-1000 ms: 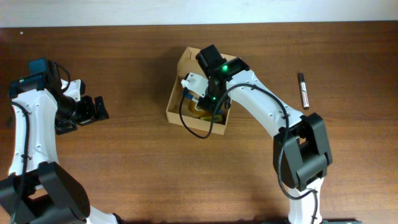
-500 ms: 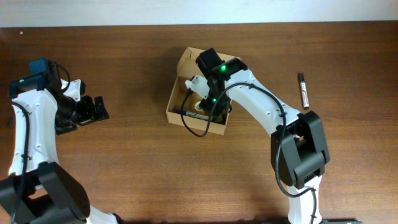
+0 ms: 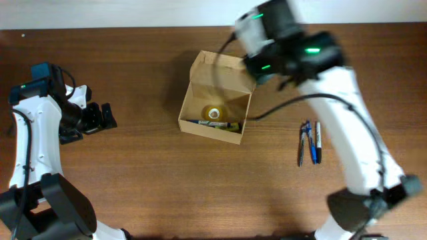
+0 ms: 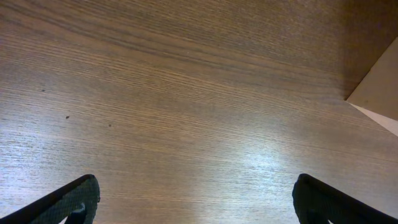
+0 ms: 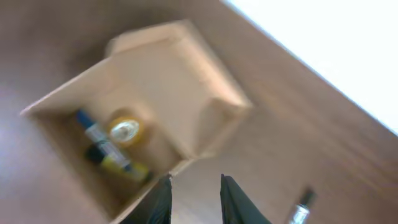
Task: Pack container
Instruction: 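Return the right gripper to the black TOYO whiteboard marker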
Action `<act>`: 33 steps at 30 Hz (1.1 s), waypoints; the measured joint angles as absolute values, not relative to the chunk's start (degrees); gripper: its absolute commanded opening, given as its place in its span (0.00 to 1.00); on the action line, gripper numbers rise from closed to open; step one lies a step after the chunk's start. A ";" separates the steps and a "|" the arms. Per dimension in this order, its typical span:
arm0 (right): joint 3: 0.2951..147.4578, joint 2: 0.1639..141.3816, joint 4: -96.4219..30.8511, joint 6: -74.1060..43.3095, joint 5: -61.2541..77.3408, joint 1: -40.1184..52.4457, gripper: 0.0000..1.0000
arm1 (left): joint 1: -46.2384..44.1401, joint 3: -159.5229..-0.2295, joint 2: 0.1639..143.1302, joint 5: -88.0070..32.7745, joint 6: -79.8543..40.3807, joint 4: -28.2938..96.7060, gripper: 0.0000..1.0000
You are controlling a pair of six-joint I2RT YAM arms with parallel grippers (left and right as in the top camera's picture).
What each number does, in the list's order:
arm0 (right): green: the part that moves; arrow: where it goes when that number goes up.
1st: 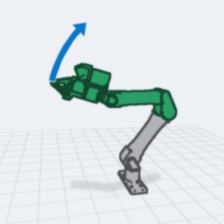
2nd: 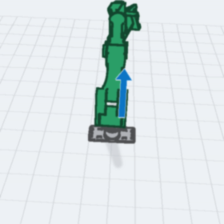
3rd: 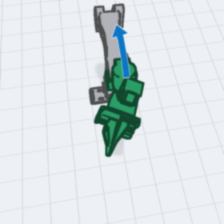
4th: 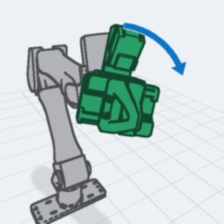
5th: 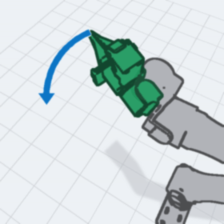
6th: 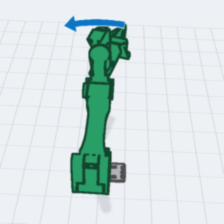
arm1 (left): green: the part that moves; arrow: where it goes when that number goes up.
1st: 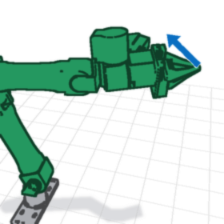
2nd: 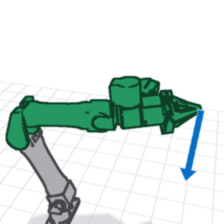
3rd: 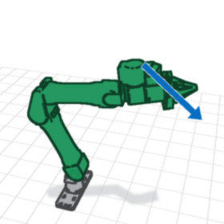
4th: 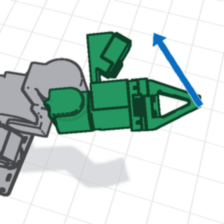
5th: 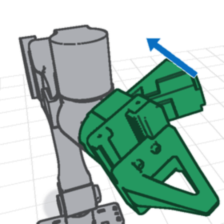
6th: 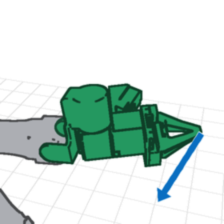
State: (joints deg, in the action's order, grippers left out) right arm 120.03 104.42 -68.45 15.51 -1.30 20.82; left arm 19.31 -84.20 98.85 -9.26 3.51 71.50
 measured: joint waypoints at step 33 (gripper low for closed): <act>86.67 117.43 -46.19 7.35 -1.21 -12.84 0.51 | 19.31 -84.20 98.85 -9.26 3.51 71.50 1.00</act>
State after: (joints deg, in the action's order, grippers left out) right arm 86.67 117.43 -46.19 7.35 -1.21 -12.84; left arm 19.31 -84.20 98.85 -9.26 3.51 71.50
